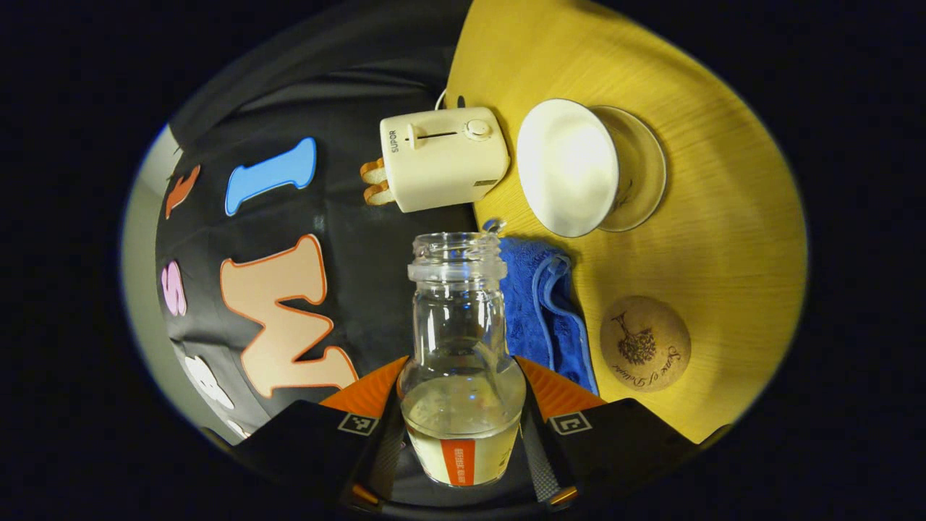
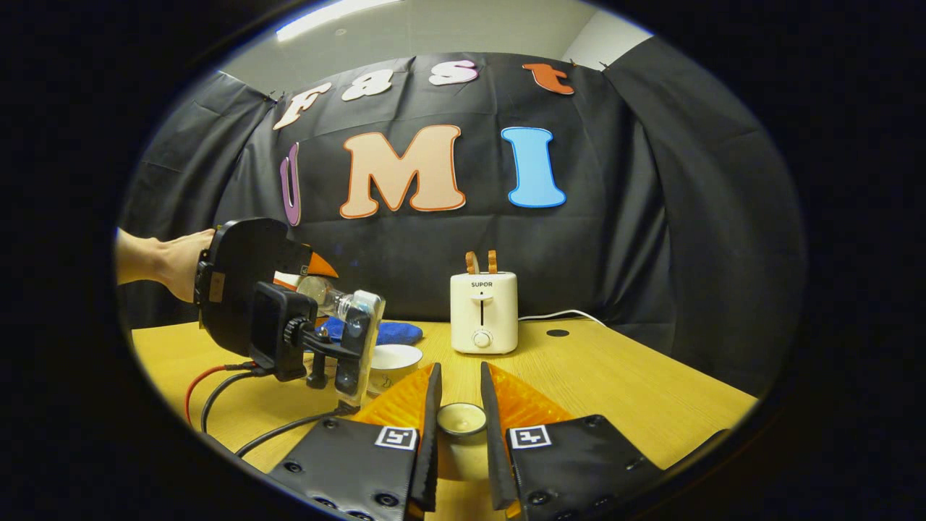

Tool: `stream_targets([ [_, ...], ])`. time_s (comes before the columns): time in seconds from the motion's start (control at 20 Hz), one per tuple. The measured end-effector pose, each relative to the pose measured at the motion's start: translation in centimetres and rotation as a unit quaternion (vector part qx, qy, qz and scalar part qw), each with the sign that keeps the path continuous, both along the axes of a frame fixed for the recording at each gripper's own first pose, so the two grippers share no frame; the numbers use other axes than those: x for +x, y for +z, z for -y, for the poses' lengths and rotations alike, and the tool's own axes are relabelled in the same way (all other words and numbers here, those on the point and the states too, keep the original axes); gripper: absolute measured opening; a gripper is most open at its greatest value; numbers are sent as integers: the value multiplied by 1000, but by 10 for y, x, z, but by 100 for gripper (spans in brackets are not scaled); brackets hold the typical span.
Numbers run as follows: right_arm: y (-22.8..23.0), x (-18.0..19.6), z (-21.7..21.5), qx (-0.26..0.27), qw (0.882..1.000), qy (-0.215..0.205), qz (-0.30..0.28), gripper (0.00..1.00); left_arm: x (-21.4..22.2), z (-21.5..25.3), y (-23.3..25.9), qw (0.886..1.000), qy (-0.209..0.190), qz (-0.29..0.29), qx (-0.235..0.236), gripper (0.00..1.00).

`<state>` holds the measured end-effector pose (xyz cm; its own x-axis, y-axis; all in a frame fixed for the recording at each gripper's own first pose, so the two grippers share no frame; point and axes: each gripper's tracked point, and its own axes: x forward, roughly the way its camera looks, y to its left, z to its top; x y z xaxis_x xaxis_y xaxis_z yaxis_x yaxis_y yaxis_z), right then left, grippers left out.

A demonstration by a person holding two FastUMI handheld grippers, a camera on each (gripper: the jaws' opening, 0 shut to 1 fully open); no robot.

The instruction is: Open the teacup lid with one hand, grasp the water bottle and pour water into the teacup with the other hand; after pouring, place the water bottle on the coaster and then close the teacup lid.

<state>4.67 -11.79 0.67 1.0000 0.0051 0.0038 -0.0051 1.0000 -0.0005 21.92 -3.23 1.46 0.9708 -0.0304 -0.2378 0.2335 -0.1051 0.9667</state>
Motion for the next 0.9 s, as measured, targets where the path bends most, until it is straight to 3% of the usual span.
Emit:
stream_targets([
  [0.9,-1,1,-1,2,1000,6,-1,33,13,11,9,993,-9,-17,119,70],
])
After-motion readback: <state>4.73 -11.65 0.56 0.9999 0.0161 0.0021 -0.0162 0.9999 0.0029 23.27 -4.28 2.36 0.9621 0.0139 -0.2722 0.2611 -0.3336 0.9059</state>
